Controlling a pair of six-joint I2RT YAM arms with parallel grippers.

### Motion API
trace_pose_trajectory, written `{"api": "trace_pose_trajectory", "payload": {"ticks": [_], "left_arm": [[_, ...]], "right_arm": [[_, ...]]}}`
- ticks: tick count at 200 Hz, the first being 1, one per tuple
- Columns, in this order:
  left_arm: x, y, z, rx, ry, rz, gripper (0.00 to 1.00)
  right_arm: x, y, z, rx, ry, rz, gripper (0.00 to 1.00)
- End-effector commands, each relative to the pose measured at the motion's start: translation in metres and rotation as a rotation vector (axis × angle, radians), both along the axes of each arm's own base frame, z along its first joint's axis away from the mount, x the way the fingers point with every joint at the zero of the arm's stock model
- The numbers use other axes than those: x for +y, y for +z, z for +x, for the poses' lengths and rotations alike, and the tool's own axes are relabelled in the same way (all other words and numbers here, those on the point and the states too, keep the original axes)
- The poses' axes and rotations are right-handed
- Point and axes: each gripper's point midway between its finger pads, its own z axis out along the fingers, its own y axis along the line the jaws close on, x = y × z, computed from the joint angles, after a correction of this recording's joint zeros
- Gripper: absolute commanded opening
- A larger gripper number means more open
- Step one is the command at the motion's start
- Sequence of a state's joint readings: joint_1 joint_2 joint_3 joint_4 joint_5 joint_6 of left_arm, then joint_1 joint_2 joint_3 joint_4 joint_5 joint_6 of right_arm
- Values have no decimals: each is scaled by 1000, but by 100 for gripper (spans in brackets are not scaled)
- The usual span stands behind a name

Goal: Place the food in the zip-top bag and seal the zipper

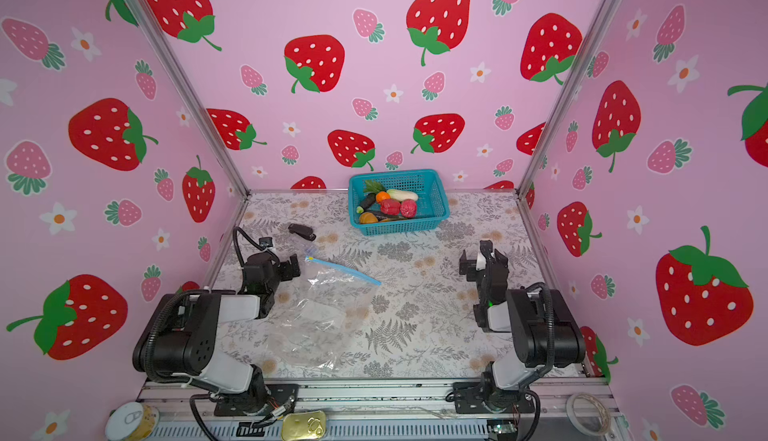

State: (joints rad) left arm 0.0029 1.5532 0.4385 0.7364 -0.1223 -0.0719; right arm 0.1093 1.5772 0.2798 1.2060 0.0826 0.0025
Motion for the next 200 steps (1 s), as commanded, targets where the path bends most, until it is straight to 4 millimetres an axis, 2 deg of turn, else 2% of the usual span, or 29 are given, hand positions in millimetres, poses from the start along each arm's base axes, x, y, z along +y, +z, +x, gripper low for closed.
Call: {"api": "trace_pose_trajectory", "payload": {"ticks": [1, 200], "left_arm": [[1, 11, 10, -30, -2, 8, 99], [0, 10, 10, -28, -4, 10, 99]], "right_arm": [[0, 5, 4, -17, -6, -7, 99], [-1, 4, 3, -16, 1, 4, 99]]}}
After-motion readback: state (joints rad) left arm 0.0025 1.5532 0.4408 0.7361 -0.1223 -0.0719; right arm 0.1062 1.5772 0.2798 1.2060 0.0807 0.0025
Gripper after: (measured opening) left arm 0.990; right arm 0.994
